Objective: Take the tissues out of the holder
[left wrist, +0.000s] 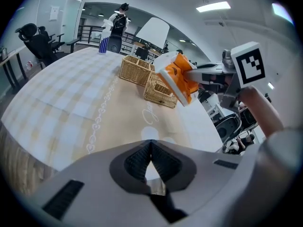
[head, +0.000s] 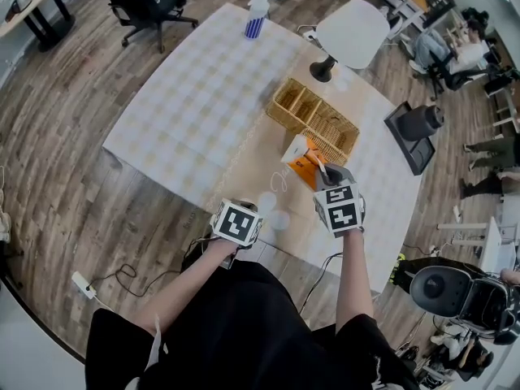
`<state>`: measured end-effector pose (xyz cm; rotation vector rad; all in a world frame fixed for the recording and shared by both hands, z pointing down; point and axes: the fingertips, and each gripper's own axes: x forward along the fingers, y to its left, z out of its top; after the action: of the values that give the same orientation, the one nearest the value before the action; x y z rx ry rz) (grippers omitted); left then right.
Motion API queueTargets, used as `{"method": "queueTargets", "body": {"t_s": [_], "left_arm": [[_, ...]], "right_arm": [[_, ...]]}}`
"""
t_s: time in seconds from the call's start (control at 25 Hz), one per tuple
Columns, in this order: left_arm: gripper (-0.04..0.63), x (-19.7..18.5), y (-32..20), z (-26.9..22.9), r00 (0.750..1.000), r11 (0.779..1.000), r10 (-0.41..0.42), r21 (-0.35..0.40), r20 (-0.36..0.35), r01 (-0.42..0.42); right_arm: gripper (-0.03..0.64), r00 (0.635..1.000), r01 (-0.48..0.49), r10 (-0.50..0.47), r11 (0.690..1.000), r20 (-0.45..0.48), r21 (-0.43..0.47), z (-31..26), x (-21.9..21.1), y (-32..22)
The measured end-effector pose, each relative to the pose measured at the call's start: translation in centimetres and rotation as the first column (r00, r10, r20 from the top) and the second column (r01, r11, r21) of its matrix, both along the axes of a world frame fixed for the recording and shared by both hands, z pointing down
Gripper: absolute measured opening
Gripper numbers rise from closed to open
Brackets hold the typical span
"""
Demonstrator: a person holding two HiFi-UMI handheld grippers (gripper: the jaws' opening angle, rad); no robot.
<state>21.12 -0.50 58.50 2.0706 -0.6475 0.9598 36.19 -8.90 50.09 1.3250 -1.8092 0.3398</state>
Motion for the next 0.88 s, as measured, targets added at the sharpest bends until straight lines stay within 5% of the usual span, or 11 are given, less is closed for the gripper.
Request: {"method": "queueTargets", "body": {"t_s": [0.56,0.88], "left_arm": [[-0.002,-2.8,5.2,-0.4,0.998,0.998,-0.063,0.024,-0.003,0.063],[-0.002,-3.6,2.6,-2.7,0.991,0.991,-0.135,-0.009,0.020,0.135]], "right_arm": [[0.014,0.998,0.068,-0.068,0.998,0.017,-0.012,1.0,-3.8,5.1],[0.014,0.990,0.138,-0.136,0.989,0.039,-0.053,0.0,-5.1,1.7]]}}
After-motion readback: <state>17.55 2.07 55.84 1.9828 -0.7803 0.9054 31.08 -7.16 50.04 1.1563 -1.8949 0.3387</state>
